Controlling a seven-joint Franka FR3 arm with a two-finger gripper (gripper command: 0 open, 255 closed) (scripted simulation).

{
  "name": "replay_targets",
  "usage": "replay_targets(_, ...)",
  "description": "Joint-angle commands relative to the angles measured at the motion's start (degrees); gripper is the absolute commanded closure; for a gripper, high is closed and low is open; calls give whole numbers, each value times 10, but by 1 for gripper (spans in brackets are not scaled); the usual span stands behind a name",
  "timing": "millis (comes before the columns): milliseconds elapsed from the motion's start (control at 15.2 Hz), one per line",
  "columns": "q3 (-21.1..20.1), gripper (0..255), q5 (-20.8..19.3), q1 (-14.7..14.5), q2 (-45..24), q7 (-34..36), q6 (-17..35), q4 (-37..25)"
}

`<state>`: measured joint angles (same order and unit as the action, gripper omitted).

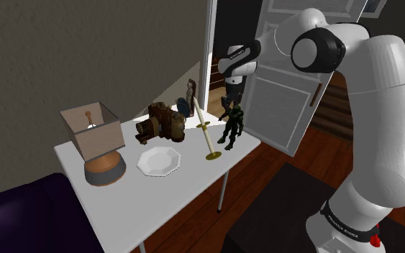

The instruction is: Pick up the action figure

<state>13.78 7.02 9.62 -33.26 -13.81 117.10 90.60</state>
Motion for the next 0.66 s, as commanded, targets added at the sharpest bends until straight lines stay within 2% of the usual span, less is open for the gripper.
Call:
replay_targets(0, 1, 255, -2, -1, 10, 0, -10, -2)
replay_targets(594, 5, 255, -8, -2, 33, 3, -54, -22)
